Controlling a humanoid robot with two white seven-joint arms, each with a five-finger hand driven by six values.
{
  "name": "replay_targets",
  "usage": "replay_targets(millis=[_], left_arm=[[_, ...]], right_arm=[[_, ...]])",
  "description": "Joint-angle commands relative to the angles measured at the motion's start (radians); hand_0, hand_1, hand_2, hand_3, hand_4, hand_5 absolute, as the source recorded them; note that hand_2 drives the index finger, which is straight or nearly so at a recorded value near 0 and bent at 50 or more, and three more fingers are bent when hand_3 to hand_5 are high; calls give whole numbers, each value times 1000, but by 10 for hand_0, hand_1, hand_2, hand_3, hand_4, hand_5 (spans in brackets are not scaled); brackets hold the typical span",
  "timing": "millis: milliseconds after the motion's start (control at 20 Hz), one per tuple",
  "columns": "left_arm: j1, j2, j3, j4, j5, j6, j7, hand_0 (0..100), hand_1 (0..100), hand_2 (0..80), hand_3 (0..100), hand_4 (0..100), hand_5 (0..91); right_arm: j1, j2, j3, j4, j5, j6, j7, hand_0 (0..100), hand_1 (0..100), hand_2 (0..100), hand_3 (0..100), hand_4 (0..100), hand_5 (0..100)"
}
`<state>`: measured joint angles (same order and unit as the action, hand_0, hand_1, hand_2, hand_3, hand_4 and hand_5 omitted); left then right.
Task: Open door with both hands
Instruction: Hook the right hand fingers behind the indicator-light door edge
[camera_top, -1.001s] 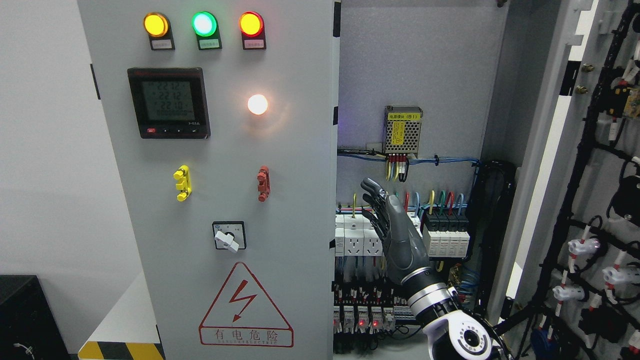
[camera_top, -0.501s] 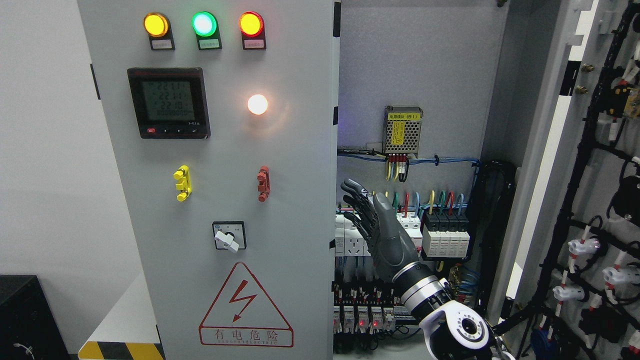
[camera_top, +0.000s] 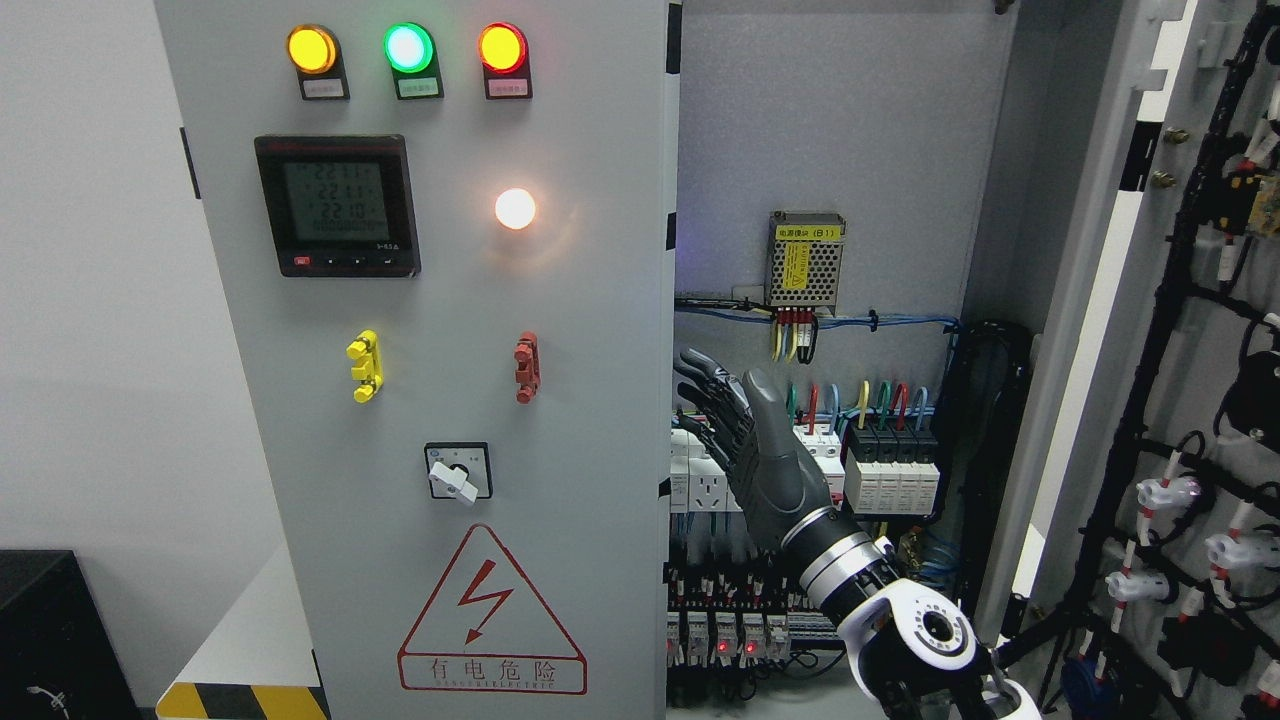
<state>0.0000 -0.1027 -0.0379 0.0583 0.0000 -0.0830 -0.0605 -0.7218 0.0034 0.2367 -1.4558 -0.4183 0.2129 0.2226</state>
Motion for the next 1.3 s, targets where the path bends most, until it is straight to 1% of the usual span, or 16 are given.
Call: replay_targets(millis=[0, 50, 100, 250, 401, 451, 551, 801, 901, 951, 1101, 1252], left_arm=[[6, 0, 0, 0, -6, 0, 1, 0, 0, 0, 0, 0, 0], [6, 0, 0, 0, -6, 0, 1, 0, 0, 0, 0, 0, 0], [6, 0, 0, 0, -8, 0, 1, 0, 0, 0, 0, 0, 0], [6, 0, 0, 0, -8, 0, 1, 0, 0, 0, 0, 0, 0], [6, 0, 0, 0, -8, 0, 1, 0, 0, 0, 0, 0, 0], [6, 0, 0, 0, -8, 0, 1, 0, 0, 0, 0, 0, 0], [6, 0, 0, 0, -8, 0, 1, 0, 0, 0, 0, 0, 0], [6, 0, 0, 0, -8, 0, 1, 0, 0, 0, 0, 0, 0], [6, 0, 0, 0, -8, 0, 1, 0, 0, 0, 0, 0, 0], [6, 0, 0, 0, -8, 0, 1, 0, 0, 0, 0, 0, 0], [6, 0, 0, 0, -8, 0, 1, 0, 0, 0, 0, 0, 0], [6, 0, 0, 0, -6, 0, 1, 0, 0, 0, 0, 0, 0]], right_arm=[[-22, 23, -14, 41, -28, 2, 64, 0, 0, 0, 0, 0, 0], [-22, 21, -19, 41, -28, 2, 89, 0, 0, 0, 0, 0, 0], [-22, 21, -22, 43, -28, 3, 102, 0, 0, 0, 0, 0, 0], [-25, 20, -27, 51, -28, 2, 106, 0, 0, 0, 0, 0, 0], [-48, 21, -59, 84, -28, 6, 107, 0, 0, 0, 0, 0, 0], [-54, 21, -62, 89, -28, 17, 113, 0, 0, 0, 0, 0, 0], [-54, 21, -63, 84, -28, 36, 145, 0, 0, 0, 0, 0, 0], [-59, 20, -65, 91, -28, 37, 211, 0, 0, 0, 0, 0, 0], [-68, 21, -82, 94, -28, 39, 239, 0, 0, 0, 0, 0, 0], [-73, 21, -88, 95, -28, 43, 251, 0, 0, 0, 0, 0, 0], [-82, 21, -94, 98, -28, 86, 287, 0, 0, 0, 0, 0, 0], [-87, 20, -102, 107, -28, 88, 320, 0, 0, 0, 0, 0, 0]])
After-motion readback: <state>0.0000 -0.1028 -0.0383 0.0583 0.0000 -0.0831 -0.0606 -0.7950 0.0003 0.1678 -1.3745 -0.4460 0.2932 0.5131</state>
